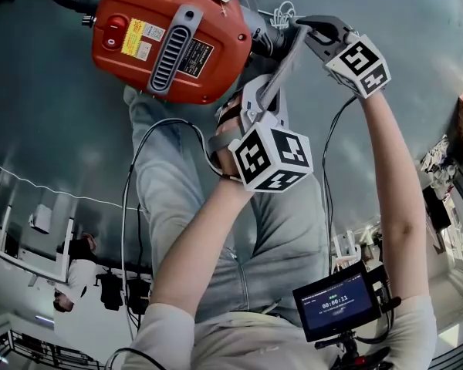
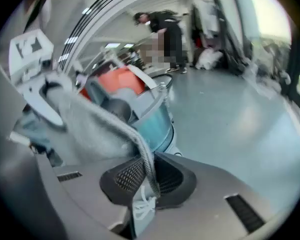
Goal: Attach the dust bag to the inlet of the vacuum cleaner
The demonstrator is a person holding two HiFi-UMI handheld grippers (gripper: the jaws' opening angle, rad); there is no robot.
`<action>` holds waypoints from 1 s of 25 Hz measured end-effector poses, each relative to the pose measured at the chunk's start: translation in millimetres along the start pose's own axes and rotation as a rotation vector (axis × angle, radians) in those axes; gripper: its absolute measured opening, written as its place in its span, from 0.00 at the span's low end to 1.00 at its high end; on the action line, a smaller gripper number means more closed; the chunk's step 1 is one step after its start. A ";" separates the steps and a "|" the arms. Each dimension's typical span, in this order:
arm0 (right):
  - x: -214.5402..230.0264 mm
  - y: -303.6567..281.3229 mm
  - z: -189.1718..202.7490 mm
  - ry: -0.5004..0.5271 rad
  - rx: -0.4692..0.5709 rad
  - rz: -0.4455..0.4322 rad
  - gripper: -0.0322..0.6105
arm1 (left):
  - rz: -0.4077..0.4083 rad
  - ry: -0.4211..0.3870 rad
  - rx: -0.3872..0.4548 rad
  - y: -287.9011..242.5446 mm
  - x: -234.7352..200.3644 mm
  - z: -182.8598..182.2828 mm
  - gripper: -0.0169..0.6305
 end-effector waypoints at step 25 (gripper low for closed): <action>4.4 34.4 28.8 0.131 -0.153 0.000 0.39 | -0.054 -0.019 0.058 -6.5 1.3 39.4 0.05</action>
Point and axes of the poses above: the fingertips, and each gripper's own axes: y backward along the fingers, x to its right, z out of its underside, the point moved 2 cm from there along y, backward along the fingers, and after that the axes turned 3 degrees about -x, right-handed, at the moved point
